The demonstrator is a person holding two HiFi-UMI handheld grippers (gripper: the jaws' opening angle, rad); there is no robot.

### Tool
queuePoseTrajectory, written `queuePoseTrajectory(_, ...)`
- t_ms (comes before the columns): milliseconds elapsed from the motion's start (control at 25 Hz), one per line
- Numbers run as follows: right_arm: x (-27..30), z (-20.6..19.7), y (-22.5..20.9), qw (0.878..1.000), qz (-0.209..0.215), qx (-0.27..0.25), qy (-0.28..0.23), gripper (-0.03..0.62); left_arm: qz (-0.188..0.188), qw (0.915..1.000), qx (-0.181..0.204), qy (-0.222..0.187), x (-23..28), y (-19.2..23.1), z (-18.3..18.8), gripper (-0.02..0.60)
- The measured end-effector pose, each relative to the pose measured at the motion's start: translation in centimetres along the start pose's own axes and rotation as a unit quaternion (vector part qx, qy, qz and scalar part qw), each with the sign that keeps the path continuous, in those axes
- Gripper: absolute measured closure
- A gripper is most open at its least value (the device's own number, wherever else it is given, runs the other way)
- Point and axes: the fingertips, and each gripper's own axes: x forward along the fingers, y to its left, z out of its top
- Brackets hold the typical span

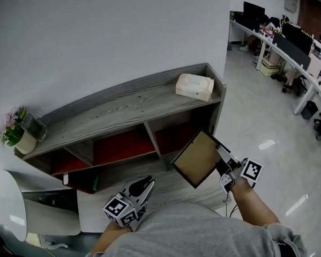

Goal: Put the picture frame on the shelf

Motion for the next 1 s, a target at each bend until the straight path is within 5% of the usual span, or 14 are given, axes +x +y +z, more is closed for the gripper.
queuePoseTrajectory(560,1.7,-1.8,-2.2,0.987,-0.064,0.082,-0.122,0.525,-0.070,0.9968,0.000,0.038,-3.6,5.6,-1.2,0.512)
queuePoseTrajectory(1000,2.0,-4.1,-6.6,0.961,-0.121,0.156,-0.192,0.523,-0.052,0.9980,-0.024,0.024,-6.3,8.7,-1.4,0.512)
